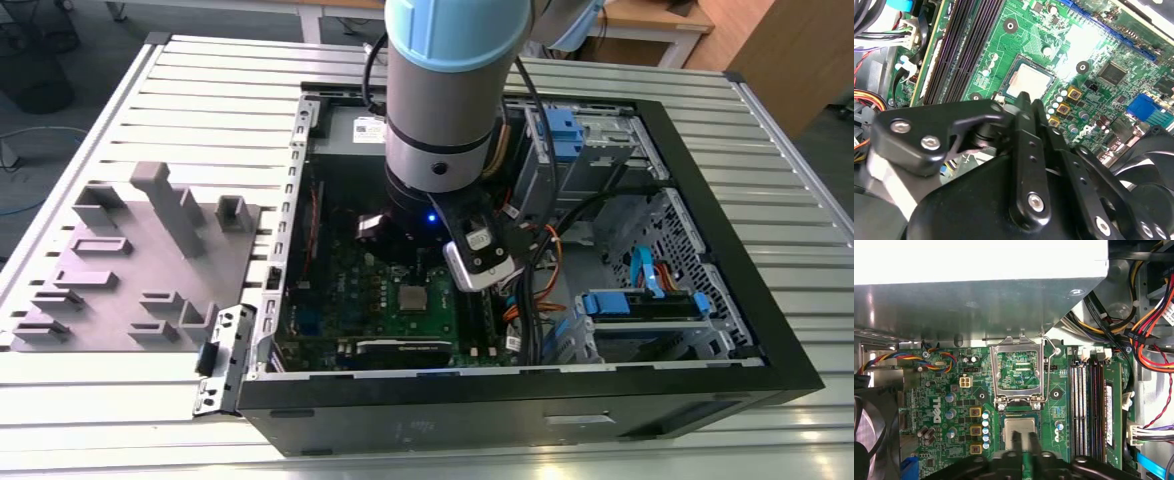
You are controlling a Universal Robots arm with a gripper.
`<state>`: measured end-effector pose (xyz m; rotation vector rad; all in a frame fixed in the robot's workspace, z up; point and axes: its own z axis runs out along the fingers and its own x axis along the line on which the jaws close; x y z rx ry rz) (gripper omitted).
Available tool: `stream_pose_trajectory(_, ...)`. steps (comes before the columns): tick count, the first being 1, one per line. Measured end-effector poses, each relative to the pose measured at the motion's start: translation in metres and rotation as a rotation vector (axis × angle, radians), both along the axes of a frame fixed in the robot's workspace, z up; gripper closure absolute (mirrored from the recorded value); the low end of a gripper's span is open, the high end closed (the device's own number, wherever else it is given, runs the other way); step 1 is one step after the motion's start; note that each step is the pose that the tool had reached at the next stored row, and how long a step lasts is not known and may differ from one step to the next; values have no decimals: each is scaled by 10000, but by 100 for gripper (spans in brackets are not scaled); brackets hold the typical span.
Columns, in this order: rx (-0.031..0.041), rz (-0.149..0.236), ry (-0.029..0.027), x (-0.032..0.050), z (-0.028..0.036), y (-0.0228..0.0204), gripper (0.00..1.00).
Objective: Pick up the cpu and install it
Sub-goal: 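Place the cpu into insertion slot, then close the cpu cover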
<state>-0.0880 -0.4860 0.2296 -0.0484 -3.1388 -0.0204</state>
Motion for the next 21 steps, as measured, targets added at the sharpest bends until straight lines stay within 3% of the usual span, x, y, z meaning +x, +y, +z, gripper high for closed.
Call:
stream_pose_trajectory(2, 0, -3, 0, 0, 0, 0, 89)
stream_pose_trajectory(21, 1, -17, 0, 0, 15, 0, 89)
